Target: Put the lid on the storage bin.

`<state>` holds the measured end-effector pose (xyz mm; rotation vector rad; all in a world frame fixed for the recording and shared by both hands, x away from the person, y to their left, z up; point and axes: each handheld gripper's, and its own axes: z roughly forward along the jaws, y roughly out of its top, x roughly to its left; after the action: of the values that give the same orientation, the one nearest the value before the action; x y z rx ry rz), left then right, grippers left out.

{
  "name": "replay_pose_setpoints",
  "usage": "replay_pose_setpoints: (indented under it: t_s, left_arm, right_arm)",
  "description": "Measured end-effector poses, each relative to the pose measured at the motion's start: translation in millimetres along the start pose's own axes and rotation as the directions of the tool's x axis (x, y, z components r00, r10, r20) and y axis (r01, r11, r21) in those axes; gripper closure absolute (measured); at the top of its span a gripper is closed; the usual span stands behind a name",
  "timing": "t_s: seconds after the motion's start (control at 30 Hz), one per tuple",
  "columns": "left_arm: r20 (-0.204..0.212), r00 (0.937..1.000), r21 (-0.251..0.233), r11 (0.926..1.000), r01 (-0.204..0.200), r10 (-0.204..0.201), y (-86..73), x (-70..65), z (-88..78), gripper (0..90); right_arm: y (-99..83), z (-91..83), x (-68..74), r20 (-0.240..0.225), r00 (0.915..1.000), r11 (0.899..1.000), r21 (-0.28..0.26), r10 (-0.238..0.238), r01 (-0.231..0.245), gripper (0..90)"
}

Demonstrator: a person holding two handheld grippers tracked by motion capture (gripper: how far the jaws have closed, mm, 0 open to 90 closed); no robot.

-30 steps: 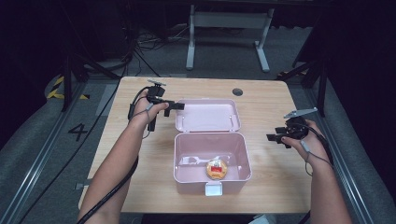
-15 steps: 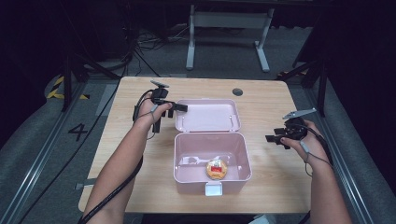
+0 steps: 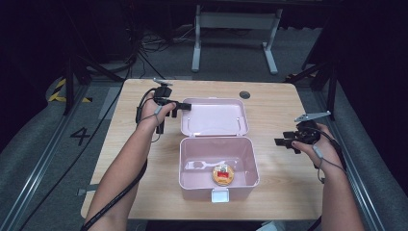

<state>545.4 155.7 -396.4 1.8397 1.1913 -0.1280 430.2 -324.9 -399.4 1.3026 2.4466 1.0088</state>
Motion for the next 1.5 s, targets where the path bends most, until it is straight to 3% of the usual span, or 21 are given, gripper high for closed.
replay_pose_setpoints:
  t_s: [0.3, 0.73, 1.1, 1.5]
  left_arm:
    - [-0.027, 0.9981, -0.033, 0.9979, -0.056, 0.055, 9.3, -13.1, -11.1, 66.8]
    - [-0.019, 0.9965, -0.076, 0.9936, -0.083, 0.082, 19.6, -27.1, -28.0, 69.5]
    - [-0.015, 0.9871, -0.135, 0.9778, -0.160, 0.159, 23.5, -46.9, -48.7, 71.8]
    - [-0.011, 0.9699, -0.173, 0.9548, -0.242, 0.243, 21.9, -68.6, -71.7, 73.1]
  right_arm:
    - [-0.5, -6.9, 0.1, -0.018, 0.9998, 1.000, -0.001, 0.002, -0.002, 43.8]
    - [0.3, -11.6, 2.5, -0.026, 0.9997, 1.000, -0.001, -0.003, 0.003, 43.8]
    - [2.2, -12.8, 6.7, -0.032, 0.9994, 1.000, 0.001, -0.016, 0.016, 44.1]
    - [4.7, -14.0, 11.6, -0.034, 0.9988, 0.999, 0.008, -0.036, 0.036, 44.9]
